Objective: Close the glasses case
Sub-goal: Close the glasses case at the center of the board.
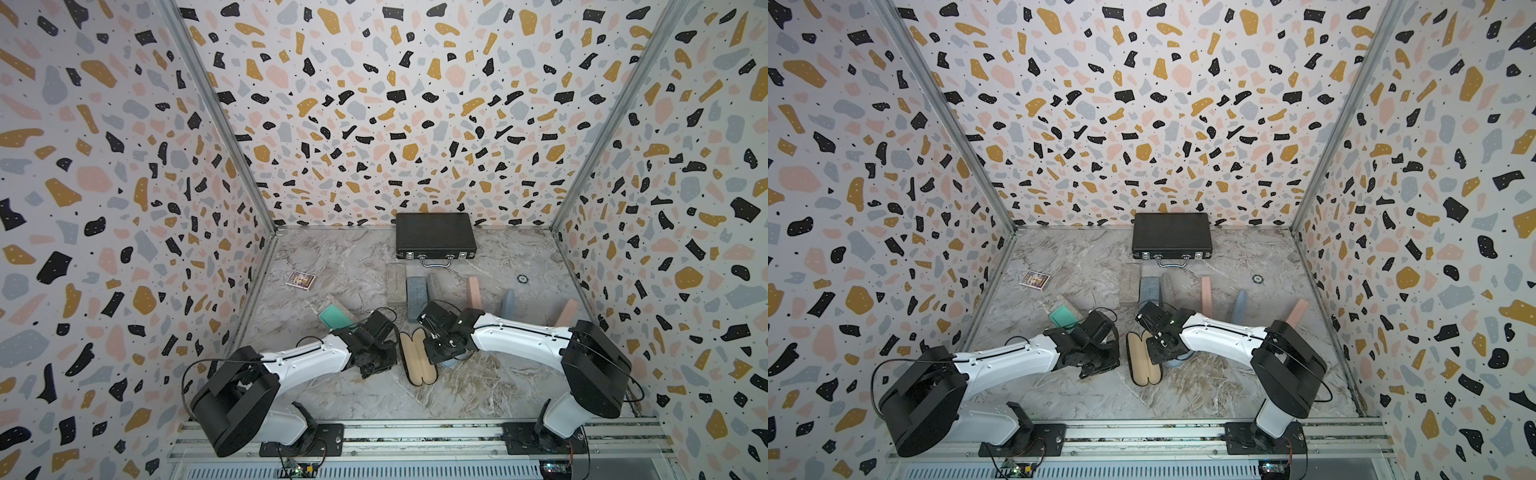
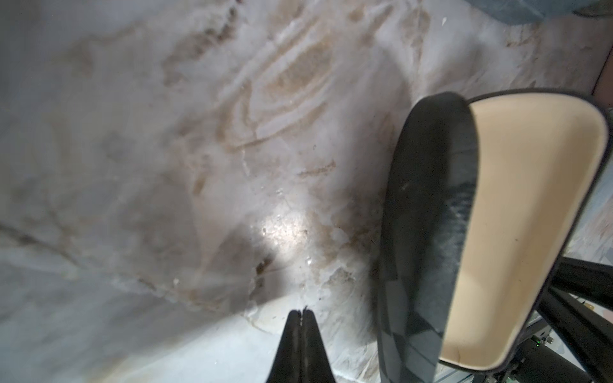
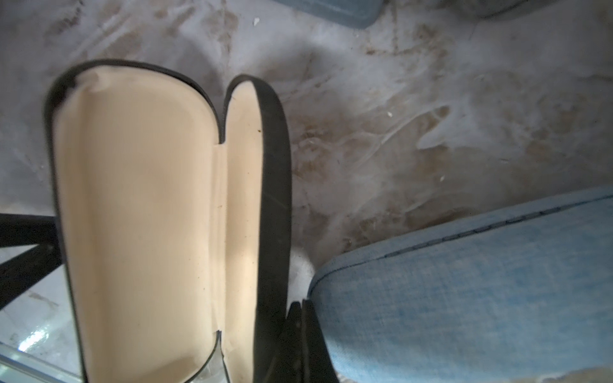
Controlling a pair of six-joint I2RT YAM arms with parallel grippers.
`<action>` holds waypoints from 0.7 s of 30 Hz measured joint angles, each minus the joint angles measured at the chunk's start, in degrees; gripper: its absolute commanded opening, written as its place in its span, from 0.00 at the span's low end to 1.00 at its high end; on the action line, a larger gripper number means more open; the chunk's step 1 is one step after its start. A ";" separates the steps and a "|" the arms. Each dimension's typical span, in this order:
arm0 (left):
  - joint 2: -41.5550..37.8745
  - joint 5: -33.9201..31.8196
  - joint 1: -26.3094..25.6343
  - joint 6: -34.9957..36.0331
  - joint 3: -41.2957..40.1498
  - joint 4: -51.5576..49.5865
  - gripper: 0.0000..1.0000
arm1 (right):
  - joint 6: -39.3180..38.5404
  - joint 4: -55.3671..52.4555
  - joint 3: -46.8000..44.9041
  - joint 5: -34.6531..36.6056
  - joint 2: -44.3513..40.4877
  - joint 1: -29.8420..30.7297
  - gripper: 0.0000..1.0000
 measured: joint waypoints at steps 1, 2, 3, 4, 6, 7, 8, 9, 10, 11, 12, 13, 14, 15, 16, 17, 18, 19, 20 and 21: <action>0.37 0.04 -0.20 -0.02 0.13 0.17 0.00 | 0.00 0.00 0.11 -0.13 0.22 0.00 0.01; 0.79 0.04 -0.42 -0.02 0.39 0.24 0.00 | 0.00 0.00 0.26 -0.24 0.42 0.00 0.01; 1.09 0.07 -0.50 -0.04 0.68 0.33 0.00 | -0.02 -0.02 0.48 -0.39 0.57 0.00 0.01; 1.40 0.07 -0.70 -0.04 0.94 0.63 0.00 | 0.00 0.09 0.68 -0.61 0.68 0.00 0.01; 1.97 0.09 -0.87 -0.02 1.66 0.79 0.00 | -0.02 0.22 0.85 -0.98 0.74 0.00 0.01; 2.23 0.07 -0.98 -0.02 1.99 1.03 0.00 | -0.04 0.31 0.90 -1.14 0.74 0.00 0.01; 2.49 0.07 -1.07 -0.02 2.32 1.07 0.00 | -0.04 0.39 0.90 -1.25 0.74 0.00 0.01; 2.71 0.07 -1.16 -0.02 2.62 1.09 0.00 | -0.04 0.39 0.94 -1.36 0.79 0.00 0.01; 2.91 0.09 -1.22 -0.02 2.82 1.29 0.00 | -0.04 0.39 0.98 -1.49 0.83 0.00 0.01; 3.04 0.07 -1.33 -0.02 2.93 1.49 0.00 | -0.04 0.39 1.05 -1.62 0.90 0.00 0.01; 3.15 0.09 -1.40 -0.02 3.04 1.49 0.00 | -0.04 0.42 1.09 -1.77 0.92 0.00 0.01; 3.19 0.07 -1.44 -0.02 3.13 1.53 0.00 | -0.07 0.39 1.22 -2.05 0.96 0.00 0.01; 3.21 0.07 -1.46 -0.02 3.15 1.53 0.00 | -0.07 0.42 1.31 -2.25 0.98 0.00 0.01; 3.21 0.04 -1.46 -0.02 3.19 1.49 0.00 | -0.09 0.46 1.33 -2.47 0.98 -0.02 0.01; 3.26 0.07 -1.46 -0.02 3.28 1.46 0.00 | -0.09 0.46 1.33 -2.62 0.98 -0.04 0.01; 3.32 0.04 -1.46 -0.02 3.37 1.46 0.00 | -0.11 0.46 1.33 -2.80 0.98 -0.07 0.01; 3.32 0.02 -1.46 -0.02 3.39 1.46 0.00 | -0.11 0.48 1.33 -2.99 0.98 -0.07 0.01; 3.34 -0.02 -1.46 -0.02 3.39 1.42 0.00 | -0.13 0.59 1.33 -3.30 0.98 -0.11 0.01; 3.37 -0.07 -1.46 -0.02 3.39 1.38 0.00 | -0.17 0.85 1.33 -3.72 0.98 -0.13 0.01; 3.39 -0.15 -1.46 -0.02 3.37 1.20 0.00 | -0.20 1.18 1.33 -4.20 0.98 -0.17 0.01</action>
